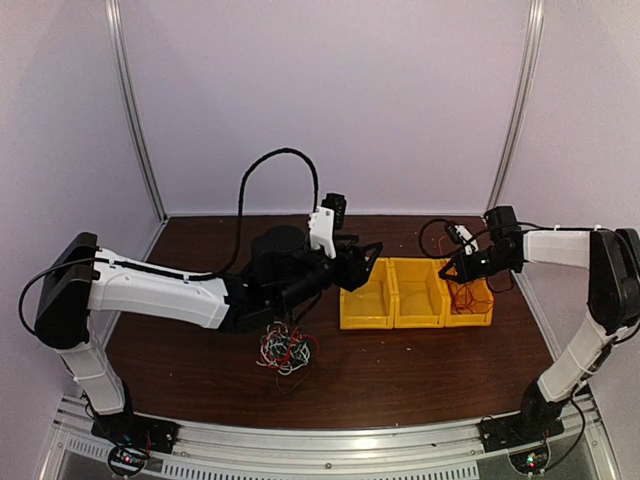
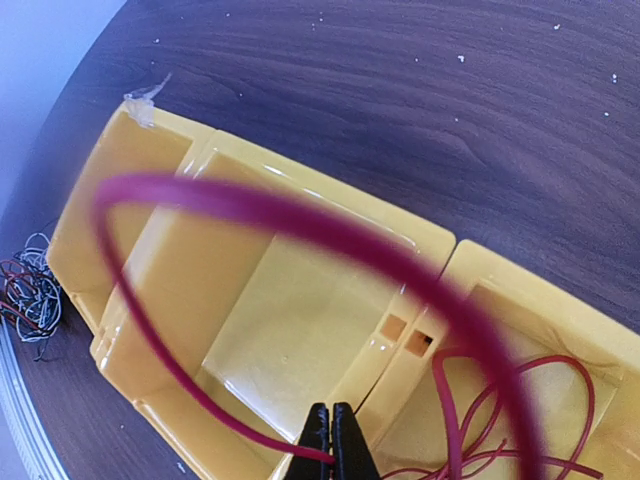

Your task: Untangle the cables

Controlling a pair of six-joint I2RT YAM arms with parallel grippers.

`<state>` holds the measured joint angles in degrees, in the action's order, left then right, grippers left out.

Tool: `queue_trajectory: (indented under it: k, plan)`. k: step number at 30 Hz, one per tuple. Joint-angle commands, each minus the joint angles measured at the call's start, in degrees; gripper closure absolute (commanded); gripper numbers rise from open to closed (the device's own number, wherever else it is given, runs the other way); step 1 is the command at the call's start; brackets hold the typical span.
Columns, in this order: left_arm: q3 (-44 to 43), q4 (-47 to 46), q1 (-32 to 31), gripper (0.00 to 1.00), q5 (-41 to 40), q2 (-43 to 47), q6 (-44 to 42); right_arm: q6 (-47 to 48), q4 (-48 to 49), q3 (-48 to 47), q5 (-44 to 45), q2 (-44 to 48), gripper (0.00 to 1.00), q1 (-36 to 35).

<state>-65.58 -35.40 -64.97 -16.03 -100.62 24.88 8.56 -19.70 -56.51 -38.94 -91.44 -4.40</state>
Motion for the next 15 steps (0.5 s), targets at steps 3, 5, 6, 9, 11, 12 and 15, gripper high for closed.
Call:
queue_trajectory:
  k: [3,5,6,9,11,12,15]
  plan:
    - [0.45,-1.64,0.11,0.42,-0.81,0.64,-0.84,-1.78,0.39,0.95,2.84,-0.94,1.00,2.88]
    - [0.62,-1.97,0.12,0.42,-0.88,0.45,-0.61,-1.38,0.11,1.60,3.53,-0.01,1.00,3.21]
    - [0.63,-2.06,0.11,0.42,-0.74,0.31,-0.48,-1.19,-0.13,1.80,3.48,0.55,1.00,3.36]
    - [0.46,-2.22,0.11,0.42,0.07,-0.09,-0.20,0.11,-1.46,2.05,2.93,3.51,1.00,3.61]
    - [0.32,-2.22,0.18,0.42,0.34,-0.34,-0.02,0.65,-1.73,2.31,5.30,5.79,1.00,3.66]
    - [0.24,-2.22,0.12,0.42,0.48,-0.55,0.07,0.70,-1.67,2.55,7.48,6.45,1.00,3.62]
    - [-0.26,-2.26,0.15,0.42,1.10,-1.12,0.07,0.75,-1.46,3.25,12.18,6.08,1.00,3.55]
